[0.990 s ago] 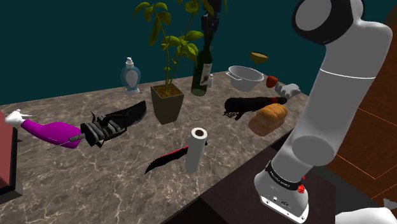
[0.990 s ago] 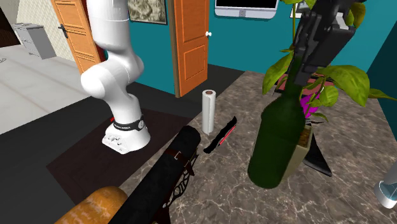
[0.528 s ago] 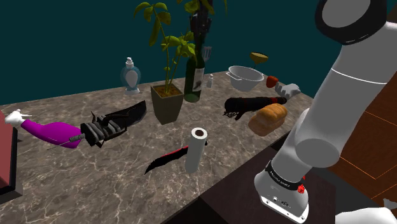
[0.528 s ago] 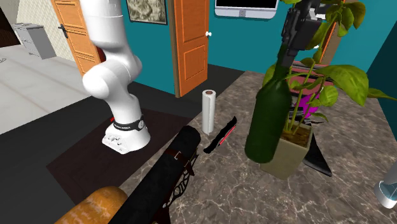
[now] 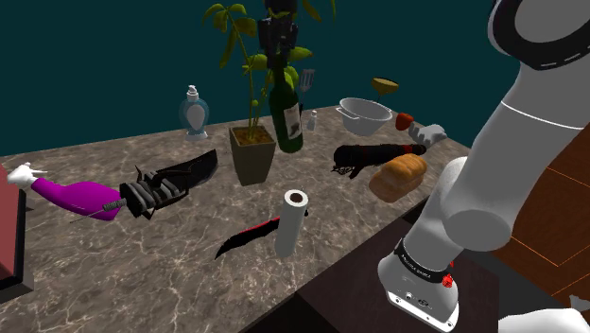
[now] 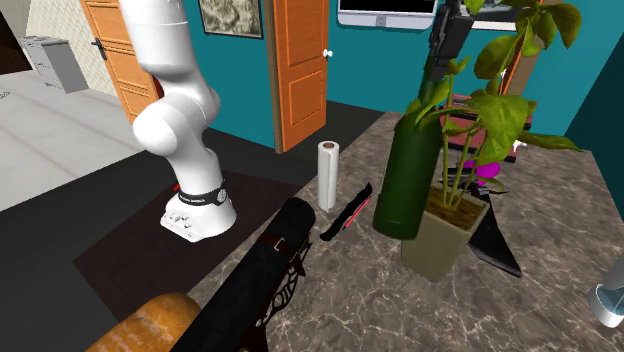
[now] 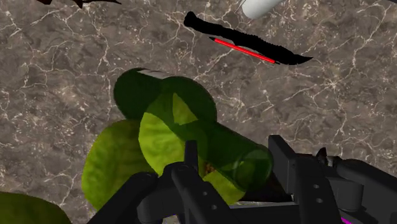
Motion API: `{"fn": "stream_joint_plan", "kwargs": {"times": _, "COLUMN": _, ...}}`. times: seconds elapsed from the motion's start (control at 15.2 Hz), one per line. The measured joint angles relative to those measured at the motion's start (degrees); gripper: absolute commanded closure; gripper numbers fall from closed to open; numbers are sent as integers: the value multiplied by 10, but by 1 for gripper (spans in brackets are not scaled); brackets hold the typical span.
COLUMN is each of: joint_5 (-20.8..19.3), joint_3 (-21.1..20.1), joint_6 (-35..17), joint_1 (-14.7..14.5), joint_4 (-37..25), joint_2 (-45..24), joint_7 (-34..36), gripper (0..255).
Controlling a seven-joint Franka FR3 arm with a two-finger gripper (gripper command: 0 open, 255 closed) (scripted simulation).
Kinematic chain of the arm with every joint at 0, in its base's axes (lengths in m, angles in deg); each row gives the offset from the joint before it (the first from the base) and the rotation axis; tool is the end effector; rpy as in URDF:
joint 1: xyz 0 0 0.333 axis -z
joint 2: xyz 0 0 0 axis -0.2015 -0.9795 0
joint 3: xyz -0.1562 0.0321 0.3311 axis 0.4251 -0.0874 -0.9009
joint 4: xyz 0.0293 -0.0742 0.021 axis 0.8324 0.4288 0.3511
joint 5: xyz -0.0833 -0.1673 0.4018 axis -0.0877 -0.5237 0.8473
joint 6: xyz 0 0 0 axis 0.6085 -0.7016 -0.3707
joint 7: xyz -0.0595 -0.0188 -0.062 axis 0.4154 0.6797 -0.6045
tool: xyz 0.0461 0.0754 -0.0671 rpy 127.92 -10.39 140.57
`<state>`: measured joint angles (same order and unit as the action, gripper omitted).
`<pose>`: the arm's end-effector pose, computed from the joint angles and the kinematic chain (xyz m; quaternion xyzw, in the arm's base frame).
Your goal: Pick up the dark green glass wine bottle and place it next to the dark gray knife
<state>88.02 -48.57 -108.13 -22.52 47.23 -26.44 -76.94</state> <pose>0.5935 0.0620 0.6706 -0.9964 -0.0628 0.0532 0.0180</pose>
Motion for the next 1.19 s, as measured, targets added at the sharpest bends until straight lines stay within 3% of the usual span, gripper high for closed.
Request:
{"fn": "stream_joint_plan", "kwargs": {"times": 0.59, "joint_5": 12, "joint_3": -61, "joint_6": -15, "joint_1": -62, "joint_4": 23, "joint_2": 14, "joint_7": 122, "gripper": 255}}
{"fn": "stream_joint_plan", "kwargs": {"times": 1.19, "joint_5": 17, "joint_3": -123, "joint_6": -10, "joint_1": -127, "joint_4": -49, "joint_2": -45, "joint_7": 249, "gripper": 255}}
